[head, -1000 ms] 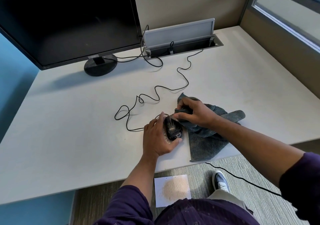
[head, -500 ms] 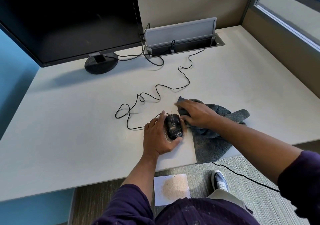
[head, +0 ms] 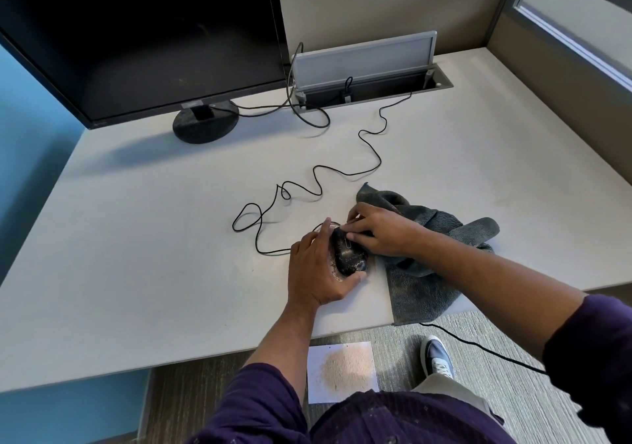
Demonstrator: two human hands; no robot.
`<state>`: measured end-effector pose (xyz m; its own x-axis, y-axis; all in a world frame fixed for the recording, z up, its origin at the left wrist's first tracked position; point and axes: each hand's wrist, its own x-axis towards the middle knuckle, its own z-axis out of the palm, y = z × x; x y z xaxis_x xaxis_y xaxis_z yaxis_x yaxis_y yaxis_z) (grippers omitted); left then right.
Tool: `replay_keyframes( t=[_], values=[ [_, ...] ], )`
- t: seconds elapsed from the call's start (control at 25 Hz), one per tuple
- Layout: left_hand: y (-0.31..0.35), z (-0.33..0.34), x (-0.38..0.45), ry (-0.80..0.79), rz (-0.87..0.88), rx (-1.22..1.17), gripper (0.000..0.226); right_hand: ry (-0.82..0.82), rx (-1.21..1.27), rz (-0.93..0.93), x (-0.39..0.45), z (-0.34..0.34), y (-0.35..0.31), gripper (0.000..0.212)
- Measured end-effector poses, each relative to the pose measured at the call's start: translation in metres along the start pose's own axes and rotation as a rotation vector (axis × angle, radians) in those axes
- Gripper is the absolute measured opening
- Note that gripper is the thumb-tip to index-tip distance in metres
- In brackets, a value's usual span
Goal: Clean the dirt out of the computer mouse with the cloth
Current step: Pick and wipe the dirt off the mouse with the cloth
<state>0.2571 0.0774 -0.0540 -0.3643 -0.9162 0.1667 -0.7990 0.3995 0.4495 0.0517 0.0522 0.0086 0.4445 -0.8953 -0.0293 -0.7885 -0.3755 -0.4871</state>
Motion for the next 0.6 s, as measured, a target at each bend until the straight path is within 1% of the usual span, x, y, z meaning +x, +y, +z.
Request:
replay_keyframes(
  t=[0.12, 0.24, 0.4, 0.52, 0.6],
  values=[
    [0.000, 0.001, 0.000, -0.004, -0.011, 0.005, 0.125, -0.066, 0.039, 0.046, 0.000, -0.008, 0.005, 0.029],
    [0.000, 0.001, 0.000, -0.009, -0.010, 0.011, 0.124, -0.046, 0.012, 0.081, 0.006, -0.005, -0.001, 0.030],
    [-0.001, 0.001, 0.000, -0.012, -0.011, 0.028, 0.122, -0.028, -0.014, -0.058, 0.000, -0.005, 0.000, 0.031],
    [0.000, 0.000, 0.001, -0.011, -0.006, 0.033, 0.121, 0.012, -0.017, 0.011, 0.001, -0.006, -0.003, 0.026],
    [0.000, 0.000, 0.001, -0.006, 0.004, 0.028, 0.122, -0.010, -0.065, -0.036, -0.002, -0.005, -0.005, 0.026]
  ],
)
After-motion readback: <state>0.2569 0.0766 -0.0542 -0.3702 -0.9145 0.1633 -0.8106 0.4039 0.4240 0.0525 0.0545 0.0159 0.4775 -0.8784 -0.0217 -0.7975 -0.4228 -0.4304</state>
